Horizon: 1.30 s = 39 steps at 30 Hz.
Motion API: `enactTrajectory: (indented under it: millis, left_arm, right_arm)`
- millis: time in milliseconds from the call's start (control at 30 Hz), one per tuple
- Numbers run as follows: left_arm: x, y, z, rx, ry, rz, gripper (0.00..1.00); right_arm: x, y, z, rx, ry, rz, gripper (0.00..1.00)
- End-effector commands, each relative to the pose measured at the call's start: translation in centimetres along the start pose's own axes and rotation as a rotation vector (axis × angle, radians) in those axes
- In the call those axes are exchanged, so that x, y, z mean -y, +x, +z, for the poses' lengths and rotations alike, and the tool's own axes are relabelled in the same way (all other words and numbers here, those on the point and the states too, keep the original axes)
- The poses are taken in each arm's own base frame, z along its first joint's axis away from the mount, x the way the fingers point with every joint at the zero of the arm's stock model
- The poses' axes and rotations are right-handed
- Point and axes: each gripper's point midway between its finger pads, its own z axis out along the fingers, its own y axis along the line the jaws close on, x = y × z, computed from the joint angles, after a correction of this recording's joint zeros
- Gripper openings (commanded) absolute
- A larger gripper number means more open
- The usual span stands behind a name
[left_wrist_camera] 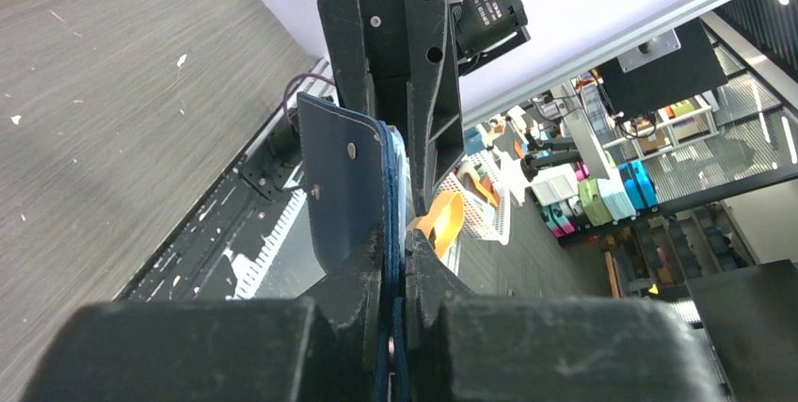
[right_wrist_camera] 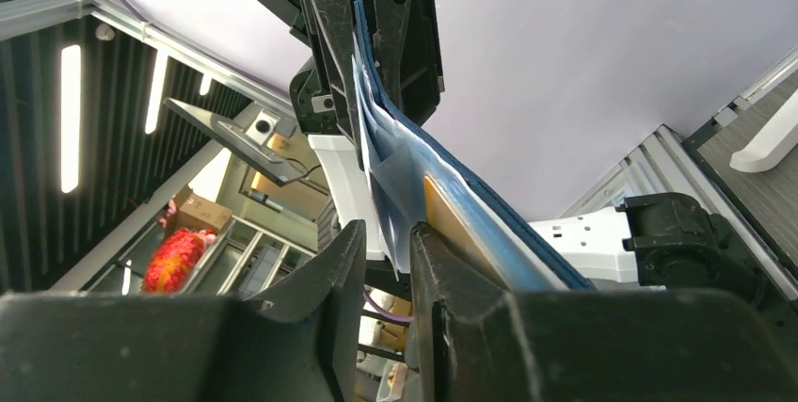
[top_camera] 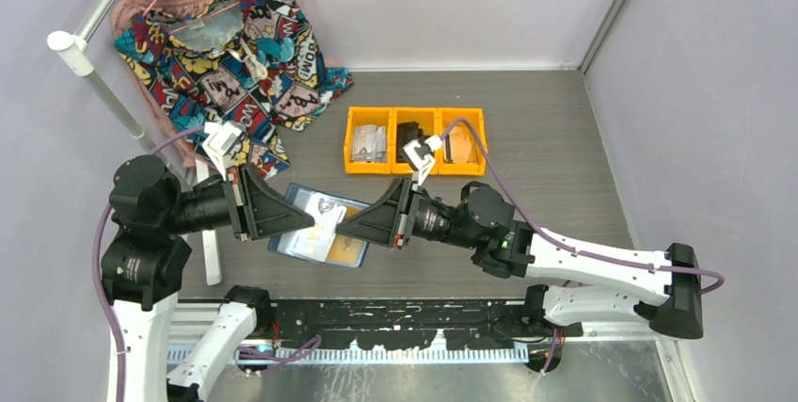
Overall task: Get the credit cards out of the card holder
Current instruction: Remove the credit card from the card holder.
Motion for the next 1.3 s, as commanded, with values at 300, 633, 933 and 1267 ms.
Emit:
enactTrajectory:
  millis: [300,633,933,1267]
  left_arm:
    - [1.7,-0.4,-0.4,0.014,0.026,0.097,0.0]
    - [0.8,-1.3,-0.3,0.045,-0.035,0.136,0.0]
    - [-1.5,-2.2,-0.9,0.087,-0.19,0.246,0.0]
    - [-1.7,-2.5,-1.8,0.107,-0.267,0.346,0.0]
  right_arm:
    - [-2.8,-1.2,0.8,0.031,-0.103,-0.004,0.09]
    - [-2.3,-1.2,-1.5,0.064,-0.091,-0.013,0.01]
    - [-0.4,-2.2,-3.3,0.082,0.043,-0.079,0.01]
    - [4.0,-7.5,-5.9,0.12,0.322,-0.187,0.01]
